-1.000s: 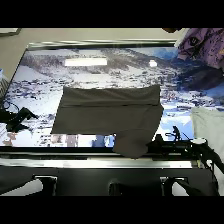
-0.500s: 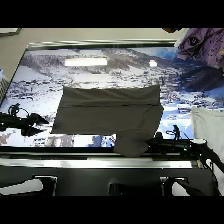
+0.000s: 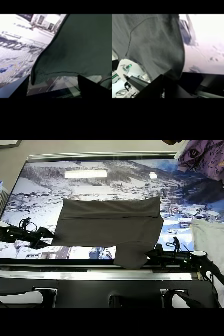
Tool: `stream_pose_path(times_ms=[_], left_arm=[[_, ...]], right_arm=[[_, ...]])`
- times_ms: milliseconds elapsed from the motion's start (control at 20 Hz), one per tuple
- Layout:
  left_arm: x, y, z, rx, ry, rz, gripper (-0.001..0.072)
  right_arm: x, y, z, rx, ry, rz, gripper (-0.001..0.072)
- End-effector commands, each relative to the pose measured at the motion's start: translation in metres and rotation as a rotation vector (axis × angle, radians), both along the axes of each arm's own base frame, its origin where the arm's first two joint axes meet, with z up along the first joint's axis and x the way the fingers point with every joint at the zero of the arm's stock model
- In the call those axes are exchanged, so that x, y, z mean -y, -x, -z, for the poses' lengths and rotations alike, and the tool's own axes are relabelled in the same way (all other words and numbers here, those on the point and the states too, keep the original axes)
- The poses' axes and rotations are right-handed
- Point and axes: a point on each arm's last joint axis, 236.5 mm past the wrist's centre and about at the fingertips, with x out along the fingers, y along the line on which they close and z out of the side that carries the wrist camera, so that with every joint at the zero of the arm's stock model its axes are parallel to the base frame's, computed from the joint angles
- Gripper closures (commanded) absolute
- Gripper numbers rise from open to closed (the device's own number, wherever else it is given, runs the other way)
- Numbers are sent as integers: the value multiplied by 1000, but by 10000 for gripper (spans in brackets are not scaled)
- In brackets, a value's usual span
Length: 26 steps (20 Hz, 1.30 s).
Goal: Fold the clothes and pants, and hang the long-sleeved shirts on hangers.
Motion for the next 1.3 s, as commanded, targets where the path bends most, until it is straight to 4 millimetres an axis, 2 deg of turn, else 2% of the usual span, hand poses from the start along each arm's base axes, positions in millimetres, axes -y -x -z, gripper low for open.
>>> stream_pose_path(times_ms=[0,100,150,250,300,350,450,600,750,850,1000,1100,1150,1250], left_arm=[[10,7,6,-45,32,25,132],[12,10,9,-62,44,29,274],[11,9,9,-60,43,28,399],[11,8,10,-56,38,25,460],[12,8,9,-55,40,32,658],[13,7,8,-48,44,31,692],[16,2,-2,-27,62,16,694],[13,3,-26,9,23,11,695],[7,5,-57,62,-56,-34,695],[8,18,-72,81,-105,-62,695],[12,58,-82,67,-187,-88,695],[18,74,-90,104,-212,-90,695],[18,76,-96,127,-224,-101,695],[16,69,-106,184,-247,-117,695]], right_arm=[[0,0,-1,-1,-4,0,681],[0,0,-1,-1,-4,0,681],[0,0,-1,0,-3,0,681],[0,0,-1,1,-3,-1,681],[0,0,-1,1,-3,-2,681],[-1,1,-1,6,-4,-8,681],[-3,2,-7,43,-4,-35,683],[-6,1,-32,121,4,-51,684],[-9,17,-60,162,36,-90,684],[-12,40,-76,163,73,-128,684],[-18,69,-102,178,114,-126,684],[-22,84,-118,195,135,-111,684],[-22,87,-125,213,155,-106,684],[-19,81,-142,278,187,-92,685]])
